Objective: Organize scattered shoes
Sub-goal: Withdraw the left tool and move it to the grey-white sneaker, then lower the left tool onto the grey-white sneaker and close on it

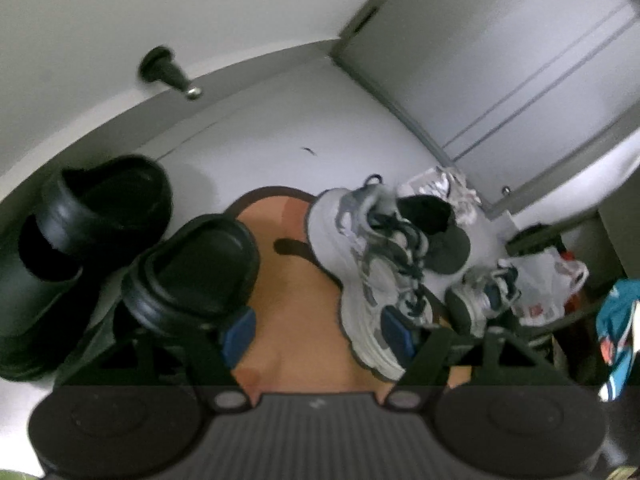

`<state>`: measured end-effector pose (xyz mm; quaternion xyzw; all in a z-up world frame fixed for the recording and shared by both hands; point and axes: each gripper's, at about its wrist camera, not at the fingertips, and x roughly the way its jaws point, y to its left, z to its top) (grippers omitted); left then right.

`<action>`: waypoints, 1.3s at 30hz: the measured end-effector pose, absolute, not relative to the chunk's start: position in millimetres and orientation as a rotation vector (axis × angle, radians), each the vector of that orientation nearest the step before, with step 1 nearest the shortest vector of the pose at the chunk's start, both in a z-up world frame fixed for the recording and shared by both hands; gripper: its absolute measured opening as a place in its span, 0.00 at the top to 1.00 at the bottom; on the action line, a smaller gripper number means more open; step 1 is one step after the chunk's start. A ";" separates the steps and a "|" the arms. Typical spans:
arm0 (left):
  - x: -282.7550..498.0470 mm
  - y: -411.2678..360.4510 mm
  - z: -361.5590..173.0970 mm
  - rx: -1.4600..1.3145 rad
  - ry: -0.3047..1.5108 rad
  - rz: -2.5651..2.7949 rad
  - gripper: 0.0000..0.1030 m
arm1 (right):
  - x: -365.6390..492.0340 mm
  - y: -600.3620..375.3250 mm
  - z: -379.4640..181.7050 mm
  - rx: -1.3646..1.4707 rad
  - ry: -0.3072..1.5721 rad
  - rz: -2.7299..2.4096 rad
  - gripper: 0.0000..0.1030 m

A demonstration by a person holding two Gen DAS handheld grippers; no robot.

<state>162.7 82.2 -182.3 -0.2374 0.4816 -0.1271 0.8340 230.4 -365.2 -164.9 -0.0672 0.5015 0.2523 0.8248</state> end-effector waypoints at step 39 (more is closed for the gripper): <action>251.6 -101.7 -126.6 -0.207 1.048 -0.432 0.26 | 142.4 -590.0 -50.9 -0.085 1.063 0.134 0.11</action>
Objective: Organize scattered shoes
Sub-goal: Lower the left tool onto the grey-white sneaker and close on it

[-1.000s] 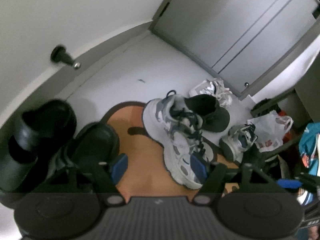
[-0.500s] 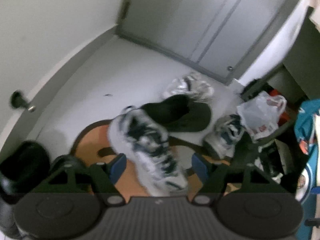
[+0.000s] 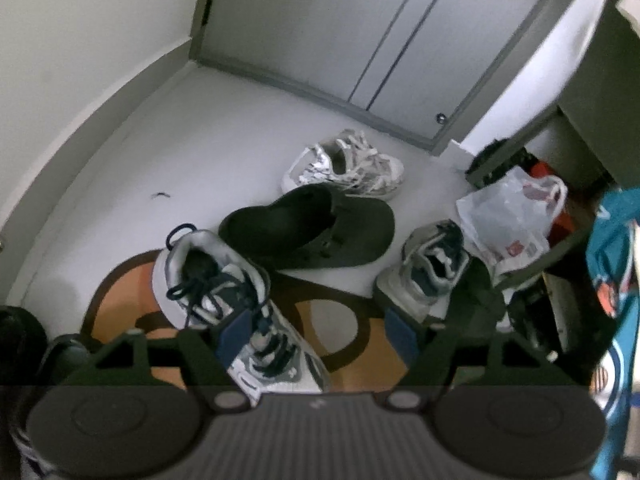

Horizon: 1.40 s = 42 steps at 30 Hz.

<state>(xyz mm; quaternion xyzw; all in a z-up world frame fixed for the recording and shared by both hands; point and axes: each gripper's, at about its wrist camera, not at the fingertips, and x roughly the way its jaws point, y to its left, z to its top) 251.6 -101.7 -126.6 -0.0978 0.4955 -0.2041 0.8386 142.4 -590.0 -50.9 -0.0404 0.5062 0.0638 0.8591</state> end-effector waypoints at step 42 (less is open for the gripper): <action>302.3 -108.5 -222.5 0.125 1.037 -0.543 0.61 | 151.0 -583.0 -76.3 -0.095 1.151 0.169 0.11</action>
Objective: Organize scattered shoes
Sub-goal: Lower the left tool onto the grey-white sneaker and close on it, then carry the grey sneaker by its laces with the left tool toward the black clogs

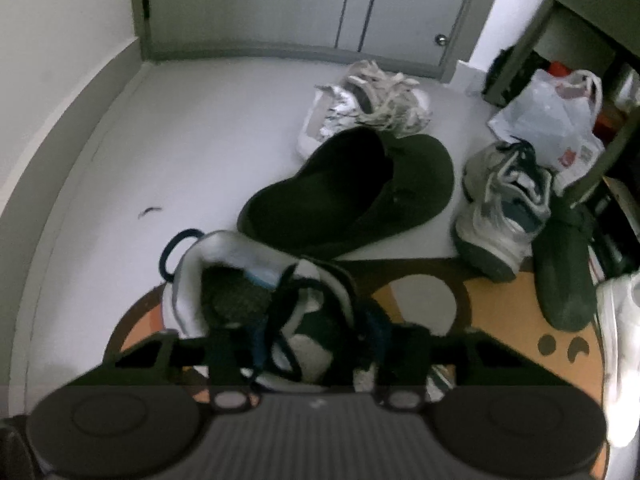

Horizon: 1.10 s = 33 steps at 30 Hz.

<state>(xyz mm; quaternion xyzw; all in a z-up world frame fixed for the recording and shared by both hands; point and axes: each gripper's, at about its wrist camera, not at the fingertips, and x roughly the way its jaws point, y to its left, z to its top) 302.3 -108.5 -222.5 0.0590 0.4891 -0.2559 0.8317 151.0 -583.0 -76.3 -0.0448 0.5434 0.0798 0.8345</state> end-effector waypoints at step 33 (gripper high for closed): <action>241.2 -86.5 -186.9 -0.041 1.019 -0.787 0.90 | 149.6 -573.6 -81.7 -0.081 1.177 0.201 0.11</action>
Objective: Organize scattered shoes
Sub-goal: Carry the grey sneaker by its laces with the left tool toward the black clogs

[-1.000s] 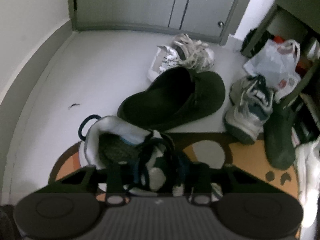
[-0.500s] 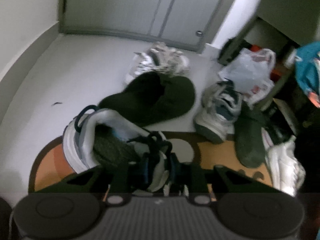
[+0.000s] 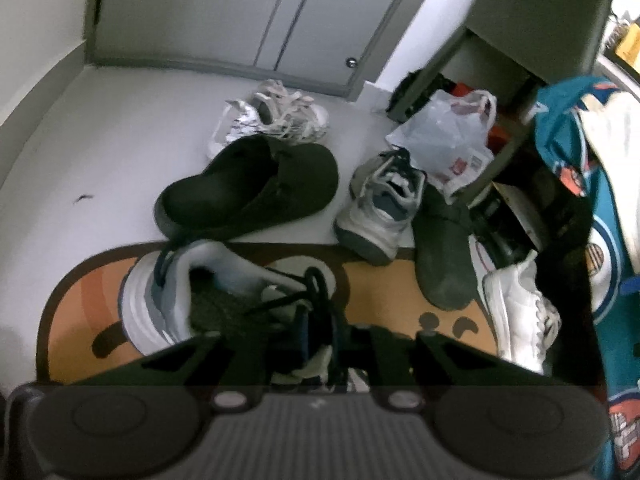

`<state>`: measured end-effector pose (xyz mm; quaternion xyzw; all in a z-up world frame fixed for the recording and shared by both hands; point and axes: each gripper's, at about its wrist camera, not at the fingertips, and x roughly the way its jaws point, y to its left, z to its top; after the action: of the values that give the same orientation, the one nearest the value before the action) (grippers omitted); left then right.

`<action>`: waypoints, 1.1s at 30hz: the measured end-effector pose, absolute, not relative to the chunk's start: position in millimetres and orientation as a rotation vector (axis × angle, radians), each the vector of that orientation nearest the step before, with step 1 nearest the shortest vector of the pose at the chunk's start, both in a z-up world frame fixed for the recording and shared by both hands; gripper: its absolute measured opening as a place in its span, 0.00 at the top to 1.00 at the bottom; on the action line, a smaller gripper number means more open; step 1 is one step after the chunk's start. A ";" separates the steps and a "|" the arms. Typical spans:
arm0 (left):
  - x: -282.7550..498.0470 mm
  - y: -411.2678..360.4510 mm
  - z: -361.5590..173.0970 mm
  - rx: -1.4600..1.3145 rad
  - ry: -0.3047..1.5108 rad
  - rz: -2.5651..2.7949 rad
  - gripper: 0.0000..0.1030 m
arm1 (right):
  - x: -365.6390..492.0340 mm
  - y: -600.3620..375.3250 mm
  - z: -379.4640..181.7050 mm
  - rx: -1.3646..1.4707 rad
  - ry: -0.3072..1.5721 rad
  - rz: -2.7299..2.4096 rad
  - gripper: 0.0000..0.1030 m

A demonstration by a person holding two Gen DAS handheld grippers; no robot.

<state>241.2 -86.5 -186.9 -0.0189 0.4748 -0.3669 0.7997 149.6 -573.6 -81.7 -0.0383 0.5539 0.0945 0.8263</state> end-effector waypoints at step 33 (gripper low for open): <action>216.0 -110.5 -186.0 0.465 0.798 -0.627 0.83 | 144.3 -561.0 -89.7 -0.121 1.212 0.242 0.11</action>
<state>216.0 -110.5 -186.0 0.2207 0.3788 -0.2975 0.8481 144.3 -561.0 -89.7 -0.0569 0.5678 0.1134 0.8134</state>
